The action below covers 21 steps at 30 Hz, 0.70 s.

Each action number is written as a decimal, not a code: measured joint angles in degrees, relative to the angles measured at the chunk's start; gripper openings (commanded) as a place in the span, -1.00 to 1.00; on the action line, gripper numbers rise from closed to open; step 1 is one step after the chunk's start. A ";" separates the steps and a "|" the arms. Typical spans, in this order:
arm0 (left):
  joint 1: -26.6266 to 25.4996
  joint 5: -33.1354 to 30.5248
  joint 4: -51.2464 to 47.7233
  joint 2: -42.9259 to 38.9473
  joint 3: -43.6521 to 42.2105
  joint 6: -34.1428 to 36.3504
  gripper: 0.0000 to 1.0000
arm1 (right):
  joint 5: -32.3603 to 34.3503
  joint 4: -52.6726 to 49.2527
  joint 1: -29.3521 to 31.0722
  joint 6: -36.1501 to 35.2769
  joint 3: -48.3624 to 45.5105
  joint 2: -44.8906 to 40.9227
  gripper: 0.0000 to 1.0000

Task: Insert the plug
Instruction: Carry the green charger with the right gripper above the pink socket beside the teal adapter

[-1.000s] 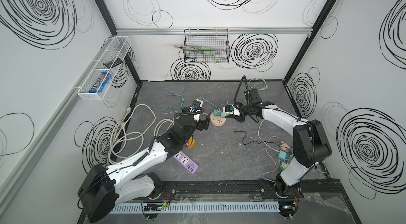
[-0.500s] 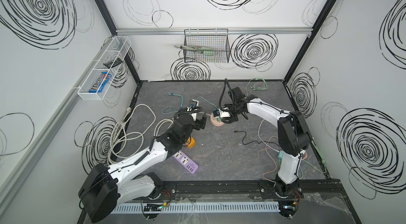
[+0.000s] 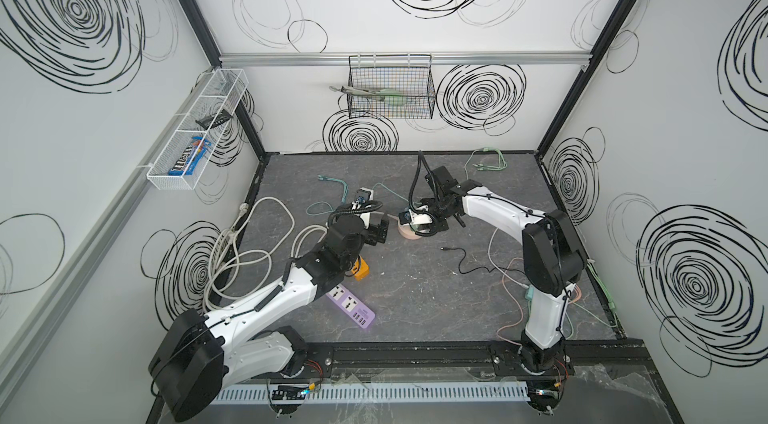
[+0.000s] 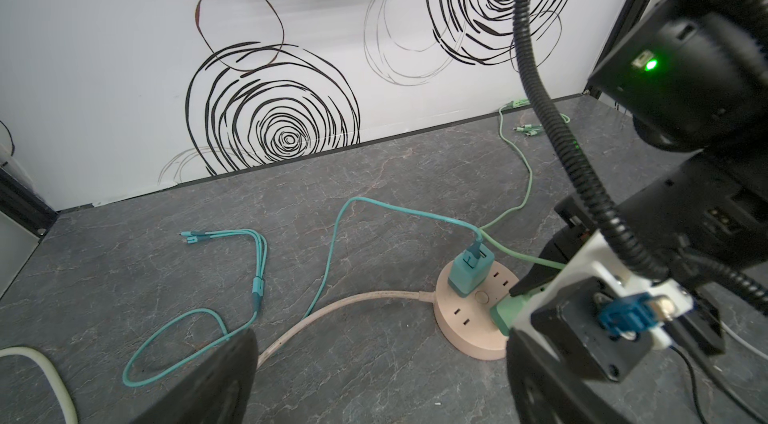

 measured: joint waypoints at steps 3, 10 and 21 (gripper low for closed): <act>0.07 0.13 0.00 0.02 0.00 -0.04 0.92 | -0.11 0.02 0.09 0.00 0.00 -0.13 -1.00; 0.15 0.48 -0.02 0.44 0.00 -0.11 0.92 | 1.20 0.11 0.13 0.00 -0.35 -0.92 -1.00; 0.15 0.68 -0.02 1.16 0.00 -0.26 0.92 | 1.55 -0.02 0.35 0.20 -0.74 -0.90 -1.00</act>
